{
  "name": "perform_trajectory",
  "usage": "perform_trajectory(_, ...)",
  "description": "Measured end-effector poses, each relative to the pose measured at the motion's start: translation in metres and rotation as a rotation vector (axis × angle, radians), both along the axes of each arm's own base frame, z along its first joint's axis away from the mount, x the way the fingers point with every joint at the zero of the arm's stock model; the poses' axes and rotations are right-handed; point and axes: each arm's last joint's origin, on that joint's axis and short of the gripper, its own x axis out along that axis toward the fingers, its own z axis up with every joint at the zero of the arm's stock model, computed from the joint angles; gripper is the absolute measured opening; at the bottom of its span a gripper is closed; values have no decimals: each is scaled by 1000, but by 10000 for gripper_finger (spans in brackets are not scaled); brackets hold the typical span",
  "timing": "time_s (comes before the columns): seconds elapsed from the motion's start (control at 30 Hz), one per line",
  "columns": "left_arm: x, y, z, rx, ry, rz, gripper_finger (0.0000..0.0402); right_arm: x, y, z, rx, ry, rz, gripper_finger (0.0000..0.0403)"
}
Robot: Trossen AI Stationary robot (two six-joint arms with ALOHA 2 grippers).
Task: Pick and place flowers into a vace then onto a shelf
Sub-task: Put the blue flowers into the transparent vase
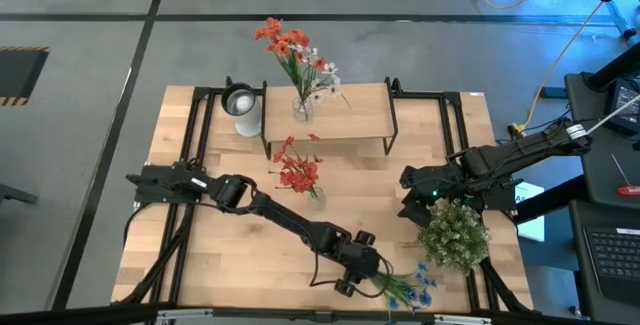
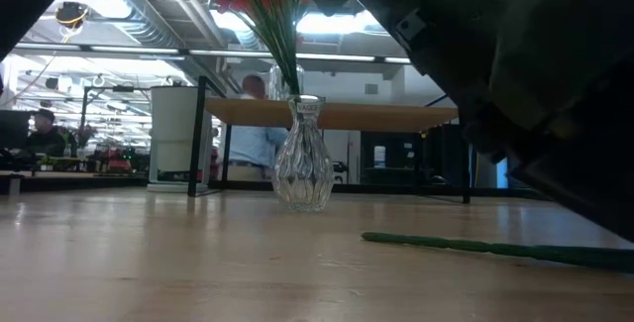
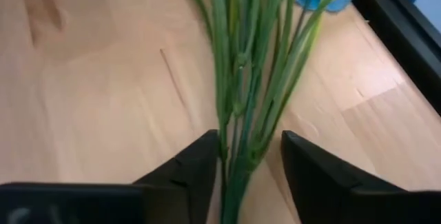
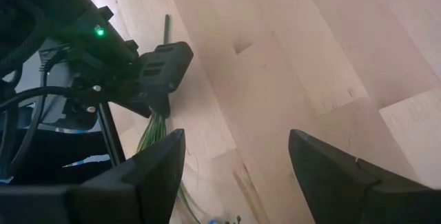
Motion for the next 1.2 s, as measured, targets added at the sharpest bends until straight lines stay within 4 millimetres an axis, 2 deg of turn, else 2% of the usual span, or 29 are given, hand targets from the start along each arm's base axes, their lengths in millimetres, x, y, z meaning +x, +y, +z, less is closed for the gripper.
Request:
perform_trajectory(0.33, -2, 1, 2, 83, -15, -51, 23, 0, 0, 0, -12, -4, 18, 260)
perform_trajectory(0.53, -9, 6, 24, 71, 18, -45, 8, 0, 0, 0, -18, -2, 25, 260)
perform_trajectory(0.6, -12, 9, 47, 64, -1, -41, 7, 0, 0, 0, -18, -3, 25, 260)
perform_trajectory(0.83, -32, 30, 151, 22, -187, -6, 4, 0, 0, 0, -16, -11, 9, 260)
perform_trajectory(1.0, -63, 50, 241, -9, -418, 29, 4, 2, -1, 1, -27, -27, -13, 260)
perform_trajectory(1.2, -106, 69, 316, -68, -638, 44, 3, 2, 0, 1, -79, -50, -38, 260)
